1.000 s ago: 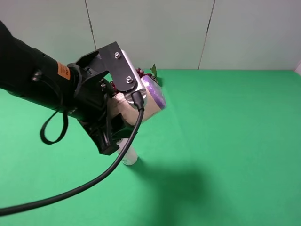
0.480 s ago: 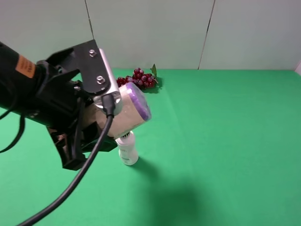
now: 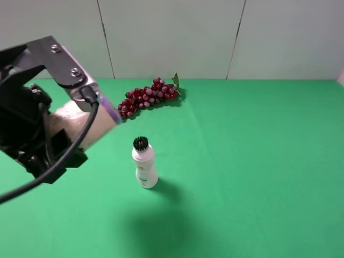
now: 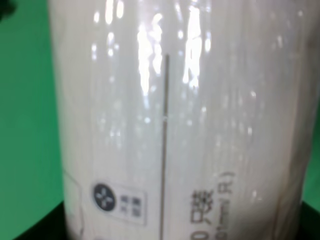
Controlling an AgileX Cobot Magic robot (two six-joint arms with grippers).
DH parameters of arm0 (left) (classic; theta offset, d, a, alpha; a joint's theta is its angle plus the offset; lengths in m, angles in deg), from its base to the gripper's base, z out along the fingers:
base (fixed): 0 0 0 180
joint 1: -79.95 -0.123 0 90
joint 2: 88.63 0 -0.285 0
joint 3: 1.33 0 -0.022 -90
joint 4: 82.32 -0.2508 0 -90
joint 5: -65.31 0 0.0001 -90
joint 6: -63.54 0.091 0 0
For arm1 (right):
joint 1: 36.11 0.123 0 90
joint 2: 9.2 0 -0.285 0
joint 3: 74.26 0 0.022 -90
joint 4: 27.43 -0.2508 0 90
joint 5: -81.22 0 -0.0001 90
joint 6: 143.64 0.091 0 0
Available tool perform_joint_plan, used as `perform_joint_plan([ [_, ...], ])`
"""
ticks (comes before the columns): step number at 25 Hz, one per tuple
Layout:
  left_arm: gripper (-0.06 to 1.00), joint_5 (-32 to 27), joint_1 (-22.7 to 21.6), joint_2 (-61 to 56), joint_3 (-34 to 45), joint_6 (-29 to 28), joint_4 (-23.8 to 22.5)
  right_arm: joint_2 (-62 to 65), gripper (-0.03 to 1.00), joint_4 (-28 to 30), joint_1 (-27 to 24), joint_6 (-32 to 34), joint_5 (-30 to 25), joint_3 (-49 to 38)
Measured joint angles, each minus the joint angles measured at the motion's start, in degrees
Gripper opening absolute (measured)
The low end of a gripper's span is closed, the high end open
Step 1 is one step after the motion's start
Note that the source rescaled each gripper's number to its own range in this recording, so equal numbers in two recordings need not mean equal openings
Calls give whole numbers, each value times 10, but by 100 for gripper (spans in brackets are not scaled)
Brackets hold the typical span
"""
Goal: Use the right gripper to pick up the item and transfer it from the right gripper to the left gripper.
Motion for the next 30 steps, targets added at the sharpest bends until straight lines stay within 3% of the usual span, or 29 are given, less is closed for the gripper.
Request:
perform_joint_plan([
  [8,0,-78,0,-17,14,-123,-78,43,100,0,-123,2,1,0],
  [13,0,-90,-1,-18,28,-182,-140,44,100,0,-148,2,1,0],
  [17,0,-85,-15,-18,29,-209,-160,44,100,0,-149,2,1,0],
  [23,0,-28,-131,-18,30,-183,-153,44,100,0,-149,2,1,0],
  [30,0,54,-280,58,30,-68,-59,44,100,0,-149,2,1,0],
])
